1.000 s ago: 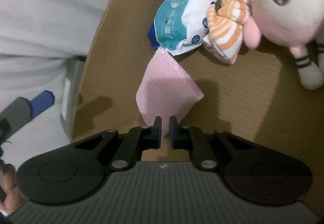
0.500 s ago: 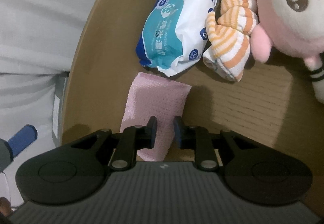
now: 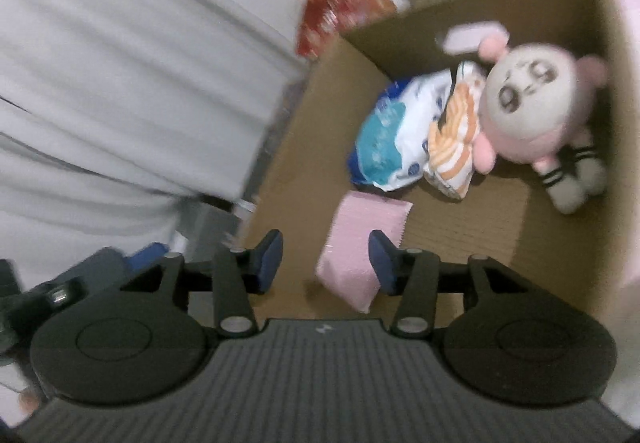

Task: Organize soft objects
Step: 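Move the right tool to the light-blue checked towel and close on it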

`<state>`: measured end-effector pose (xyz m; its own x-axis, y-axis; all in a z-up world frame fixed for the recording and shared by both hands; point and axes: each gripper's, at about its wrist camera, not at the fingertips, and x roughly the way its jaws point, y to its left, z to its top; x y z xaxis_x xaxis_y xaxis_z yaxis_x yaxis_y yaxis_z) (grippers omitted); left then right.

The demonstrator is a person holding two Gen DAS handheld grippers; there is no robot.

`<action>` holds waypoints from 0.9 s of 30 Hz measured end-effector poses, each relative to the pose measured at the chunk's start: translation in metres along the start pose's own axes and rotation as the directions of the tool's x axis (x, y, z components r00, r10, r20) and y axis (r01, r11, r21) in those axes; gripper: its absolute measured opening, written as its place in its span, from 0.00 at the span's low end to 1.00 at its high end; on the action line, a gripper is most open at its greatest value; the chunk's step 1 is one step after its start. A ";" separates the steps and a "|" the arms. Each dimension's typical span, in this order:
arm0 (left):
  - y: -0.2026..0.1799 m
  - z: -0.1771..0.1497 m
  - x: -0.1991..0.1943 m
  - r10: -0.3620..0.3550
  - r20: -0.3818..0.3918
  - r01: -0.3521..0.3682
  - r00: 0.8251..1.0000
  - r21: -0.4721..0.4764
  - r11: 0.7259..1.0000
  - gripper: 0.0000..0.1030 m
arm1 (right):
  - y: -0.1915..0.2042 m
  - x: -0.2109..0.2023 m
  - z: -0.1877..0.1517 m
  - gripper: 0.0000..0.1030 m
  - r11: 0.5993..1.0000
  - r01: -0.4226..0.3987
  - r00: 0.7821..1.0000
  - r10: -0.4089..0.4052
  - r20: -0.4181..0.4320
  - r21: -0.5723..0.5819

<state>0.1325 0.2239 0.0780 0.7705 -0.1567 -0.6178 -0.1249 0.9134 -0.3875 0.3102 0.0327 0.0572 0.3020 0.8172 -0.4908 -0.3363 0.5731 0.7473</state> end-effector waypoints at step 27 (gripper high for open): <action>-0.194 -0.070 0.068 -0.108 -0.252 0.172 0.962 0.249 0.953 0.91 | -0.107 -0.262 -0.187 0.70 0.964 0.259 0.817 -0.249 0.520 0.054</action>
<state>0.1651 0.0092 0.0632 0.5969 -0.3440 -0.7248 0.1691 0.9371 -0.3054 0.1006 -0.2312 0.0220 0.7941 0.4938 -0.3543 -0.1978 0.7612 0.6177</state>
